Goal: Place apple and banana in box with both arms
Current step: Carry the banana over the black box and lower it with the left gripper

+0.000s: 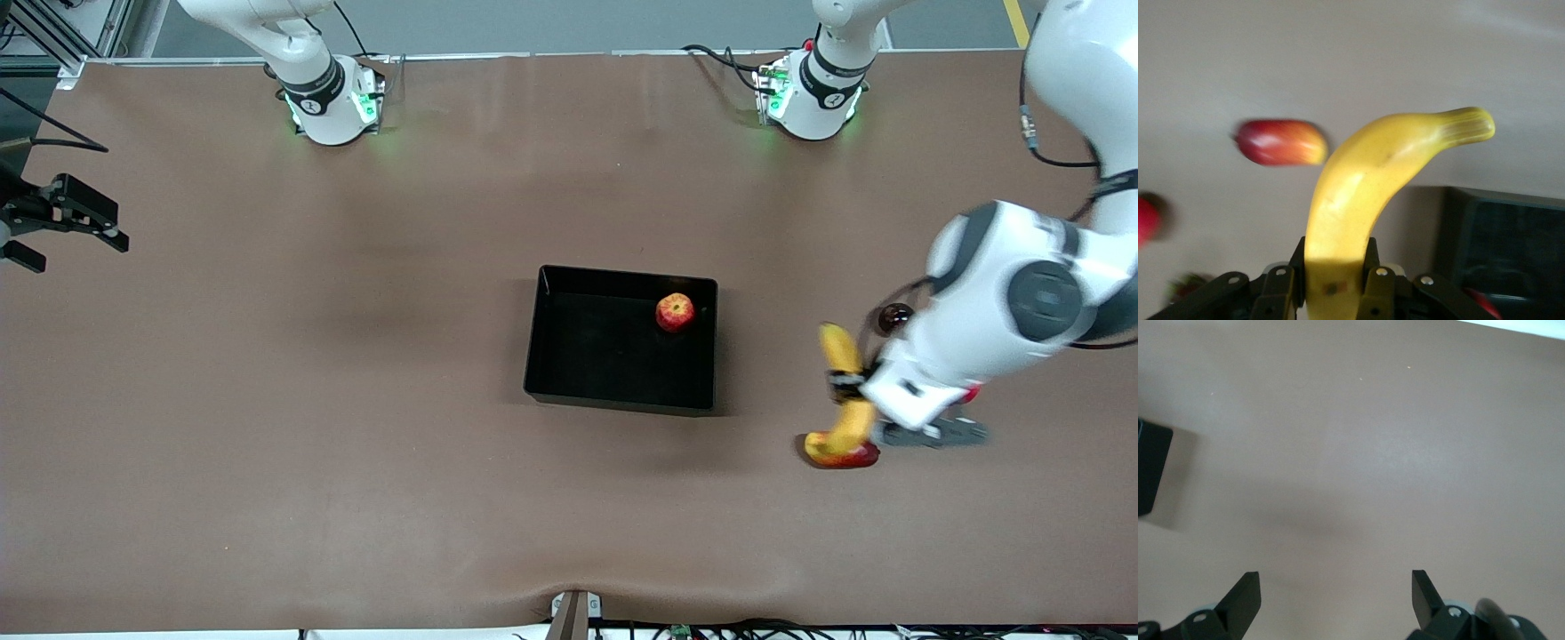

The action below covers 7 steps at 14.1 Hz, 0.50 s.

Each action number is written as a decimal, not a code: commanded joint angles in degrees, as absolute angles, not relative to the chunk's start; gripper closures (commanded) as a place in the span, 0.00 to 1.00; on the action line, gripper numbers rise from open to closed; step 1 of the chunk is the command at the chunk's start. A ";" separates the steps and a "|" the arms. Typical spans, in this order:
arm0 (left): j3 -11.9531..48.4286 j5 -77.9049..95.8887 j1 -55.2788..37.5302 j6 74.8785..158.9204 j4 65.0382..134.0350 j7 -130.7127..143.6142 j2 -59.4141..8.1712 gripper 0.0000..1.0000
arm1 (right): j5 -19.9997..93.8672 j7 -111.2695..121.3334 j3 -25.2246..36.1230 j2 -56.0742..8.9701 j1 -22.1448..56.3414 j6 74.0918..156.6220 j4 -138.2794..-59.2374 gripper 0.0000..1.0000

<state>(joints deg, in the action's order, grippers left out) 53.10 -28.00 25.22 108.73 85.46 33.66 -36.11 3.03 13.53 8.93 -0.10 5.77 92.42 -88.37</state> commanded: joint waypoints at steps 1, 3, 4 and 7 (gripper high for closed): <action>54.05 -28.82 18.14 108.54 86.66 46.01 -36.64 1.00 | 1.76 8.97 7.47 -0.44 4.04 91.50 -87.19 0.00; 53.36 -30.83 11.81 109.33 86.57 55.24 -39.28 1.00 | 1.76 9.23 7.65 -0.35 3.43 91.49 -87.01 0.00; 52.04 -32.76 8.73 110.12 86.57 58.94 -40.33 1.00 | 1.84 9.32 7.65 -0.61 3.25 91.49 -86.66 0.00; 48.01 -33.31 1.61 115.82 86.49 66.59 -42.36 1.00 | 1.67 8.79 7.65 -0.79 3.43 91.41 -84.99 0.00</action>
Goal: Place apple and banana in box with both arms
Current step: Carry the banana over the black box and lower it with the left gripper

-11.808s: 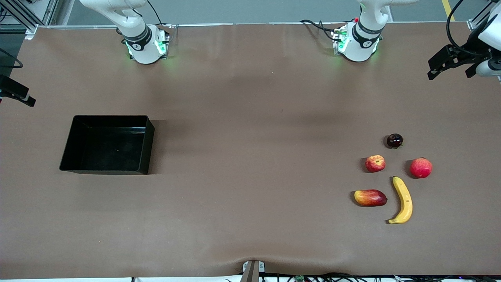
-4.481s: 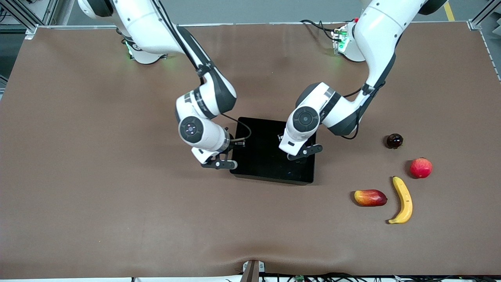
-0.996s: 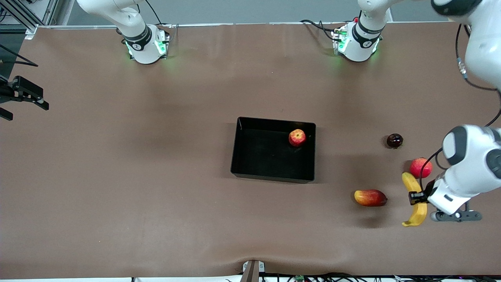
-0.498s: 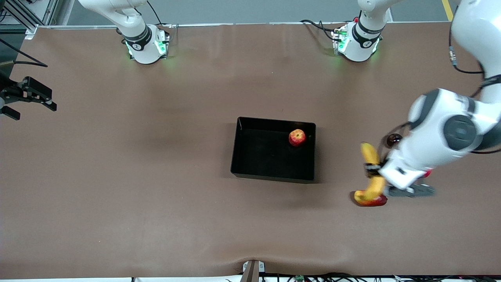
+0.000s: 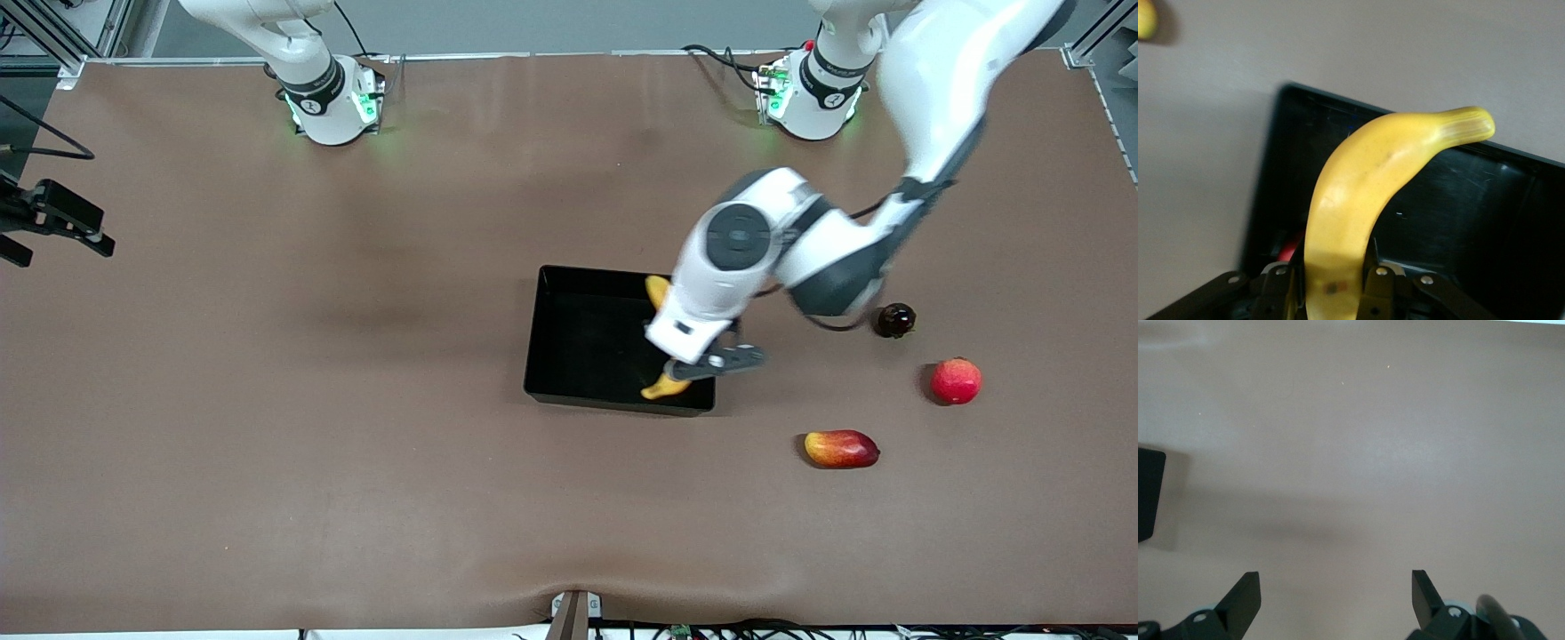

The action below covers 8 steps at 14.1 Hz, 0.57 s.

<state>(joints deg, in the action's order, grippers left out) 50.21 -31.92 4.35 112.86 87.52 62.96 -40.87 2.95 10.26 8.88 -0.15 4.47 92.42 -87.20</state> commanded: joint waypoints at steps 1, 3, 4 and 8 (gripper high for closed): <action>44.77 -33.31 -1.46 118.01 86.14 68.45 -42.45 1.00 | 1.67 8.88 7.65 -0.79 2.99 91.41 -84.99 0.00; 39.57 -32.17 -6.39 123.54 85.96 70.91 -43.15 1.00 | 1.76 8.79 7.73 -0.79 1.59 91.41 -85.08 0.00; 38.68 -32.26 -8.07 126.27 85.96 72.58 -44.20 1.00 | 1.76 8.79 7.73 -0.88 1.06 91.41 -85.08 0.00; 38.23 -32.96 -9.49 130.33 85.96 76.29 -47.98 1.00 | 1.76 9.05 7.73 -0.97 0.53 91.23 -85.43 0.00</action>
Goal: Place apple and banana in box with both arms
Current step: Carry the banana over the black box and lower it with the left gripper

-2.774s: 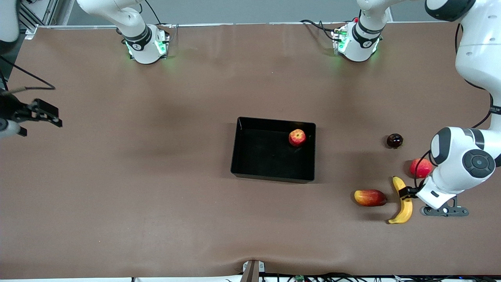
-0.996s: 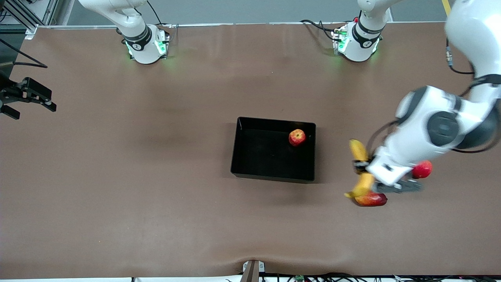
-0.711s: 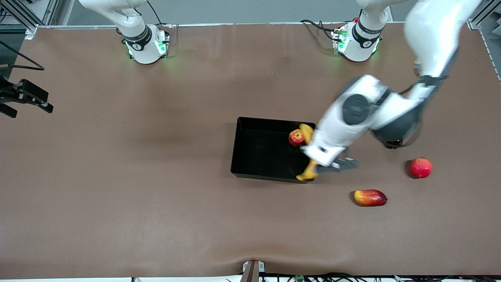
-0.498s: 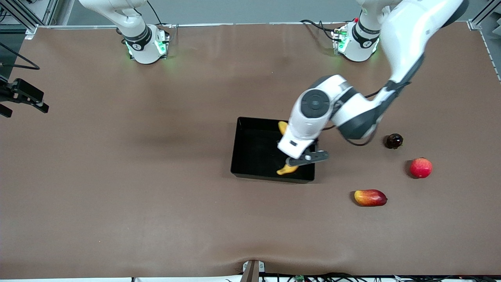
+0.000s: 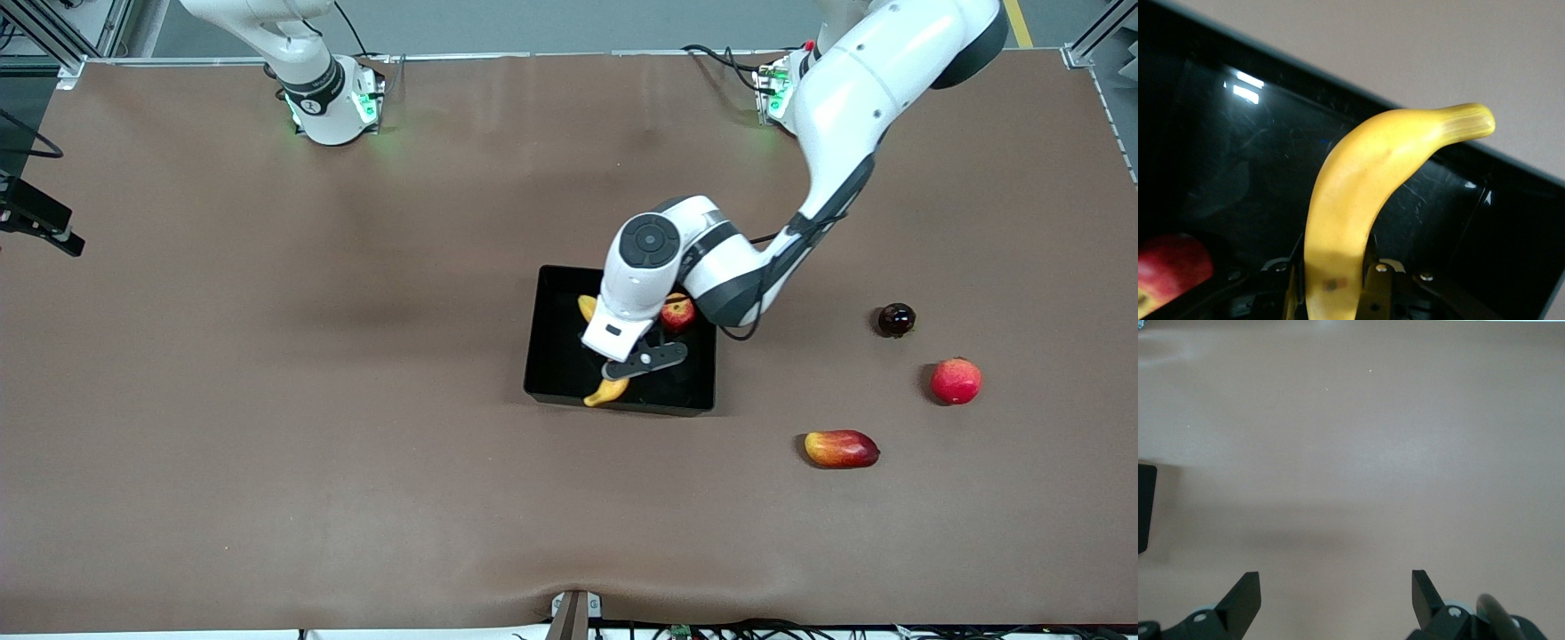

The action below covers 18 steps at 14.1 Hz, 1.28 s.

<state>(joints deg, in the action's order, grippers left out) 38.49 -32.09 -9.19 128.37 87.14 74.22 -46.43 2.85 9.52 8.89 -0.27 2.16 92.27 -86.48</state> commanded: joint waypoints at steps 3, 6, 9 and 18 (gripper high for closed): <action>38.23 -32.96 -10.98 130.87 86.04 78.92 -48.95 1.00 | 1.85 9.05 7.65 -1.50 0.35 91.23 -85.34 0.00; 36.66 -33.40 -13.18 132.80 86.66 79.71 -50.27 1.00 | 1.76 9.14 7.56 -1.67 0.26 91.41 -84.82 0.00; 35.43 -33.40 -14.94 132.80 88.06 79.80 -50.62 1.00 | 1.93 9.14 7.65 -1.67 -0.09 91.49 -84.29 0.00; 34.10 -33.22 -11.09 127.03 86.23 78.67 -42.74 0.00 | 2.64 8.70 7.65 -2.29 -0.18 91.23 -84.46 0.00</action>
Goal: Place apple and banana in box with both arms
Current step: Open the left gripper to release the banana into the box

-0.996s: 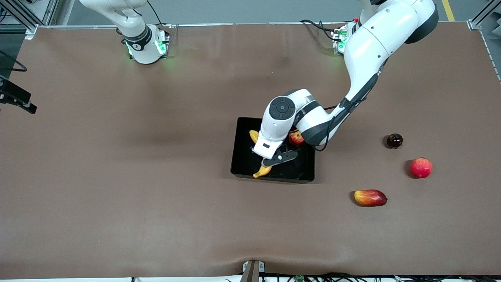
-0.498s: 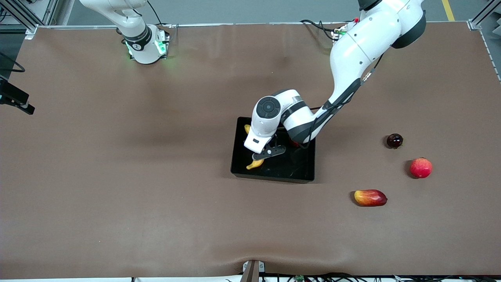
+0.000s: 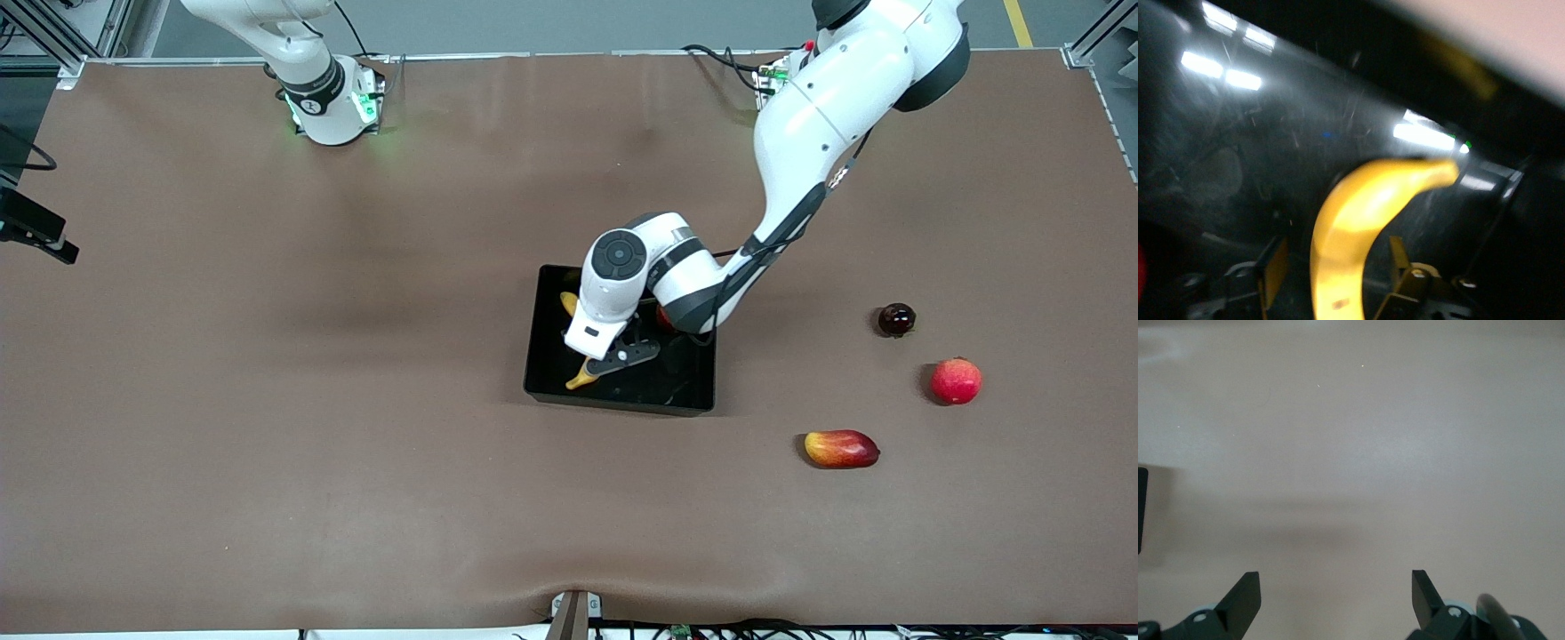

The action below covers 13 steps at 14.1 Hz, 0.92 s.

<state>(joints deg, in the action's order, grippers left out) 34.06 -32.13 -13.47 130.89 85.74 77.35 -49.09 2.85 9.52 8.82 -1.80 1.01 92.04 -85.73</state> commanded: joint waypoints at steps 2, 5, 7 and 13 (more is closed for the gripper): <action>34.89 -32.17 -8.28 119.83 84.12 74.03 -37.73 0.00 | 2.64 8.70 7.65 -2.29 0.00 91.23 -84.46 0.00; 34.89 -24.72 -2.14 114.62 82.97 65.77 -31.48 0.00 | 2.20 8.44 7.47 -2.20 0.53 89.40 -84.46 0.00; 34.81 -22.16 1.56 110.76 82.71 58.74 -27.79 0.00 | 2.11 8.44 7.47 -2.20 0.53 88.59 -84.38 0.00; 34.98 -21.45 8.95 101.09 82.44 46.98 -18.03 0.00 | 2.20 8.70 7.56 -2.29 -0.35 88.59 -84.29 0.00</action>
<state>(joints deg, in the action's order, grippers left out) 34.71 -22.78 7.51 104.15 81.23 51.60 -21.83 2.86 9.41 8.22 -1.82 0.93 89.55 -85.67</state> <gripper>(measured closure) 0.000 0.000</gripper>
